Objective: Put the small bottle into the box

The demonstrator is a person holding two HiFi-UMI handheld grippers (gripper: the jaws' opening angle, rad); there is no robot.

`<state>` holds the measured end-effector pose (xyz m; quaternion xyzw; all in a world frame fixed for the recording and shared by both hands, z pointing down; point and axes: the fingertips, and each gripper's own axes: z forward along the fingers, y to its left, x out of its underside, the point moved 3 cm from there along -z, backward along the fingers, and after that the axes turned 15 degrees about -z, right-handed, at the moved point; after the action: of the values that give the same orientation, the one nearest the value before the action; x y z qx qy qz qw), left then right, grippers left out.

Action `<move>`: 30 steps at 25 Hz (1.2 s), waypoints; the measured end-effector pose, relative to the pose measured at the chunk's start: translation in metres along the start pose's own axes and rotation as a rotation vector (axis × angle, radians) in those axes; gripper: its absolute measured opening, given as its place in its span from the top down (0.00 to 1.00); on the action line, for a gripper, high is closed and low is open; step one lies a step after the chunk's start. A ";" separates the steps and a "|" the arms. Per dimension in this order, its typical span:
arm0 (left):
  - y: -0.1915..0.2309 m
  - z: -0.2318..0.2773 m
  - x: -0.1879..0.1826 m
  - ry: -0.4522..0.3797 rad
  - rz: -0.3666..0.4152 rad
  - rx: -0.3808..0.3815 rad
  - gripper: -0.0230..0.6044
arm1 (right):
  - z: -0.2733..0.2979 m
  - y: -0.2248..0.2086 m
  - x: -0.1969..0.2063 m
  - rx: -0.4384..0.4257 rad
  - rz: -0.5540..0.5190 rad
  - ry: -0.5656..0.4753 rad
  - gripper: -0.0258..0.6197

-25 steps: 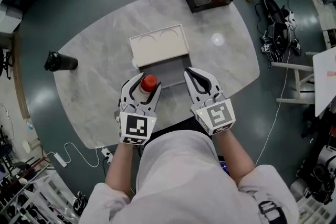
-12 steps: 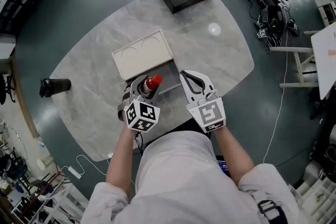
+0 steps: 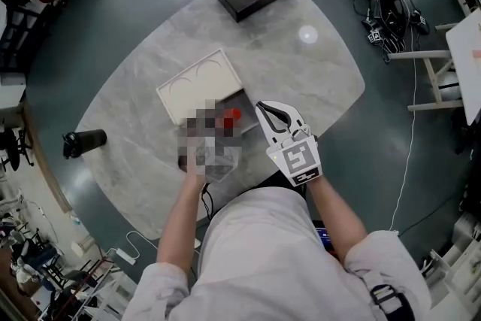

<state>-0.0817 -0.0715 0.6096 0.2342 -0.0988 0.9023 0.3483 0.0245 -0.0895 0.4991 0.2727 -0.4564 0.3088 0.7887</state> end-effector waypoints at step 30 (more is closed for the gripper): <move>-0.005 0.069 0.015 0.195 0.043 0.057 0.60 | 0.003 -0.003 0.048 -0.009 0.084 0.090 0.92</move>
<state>-0.0635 -0.0829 0.6767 0.1528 -0.0438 0.9305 0.3299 0.0437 -0.0820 0.5425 0.2358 -0.4326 0.3516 0.7960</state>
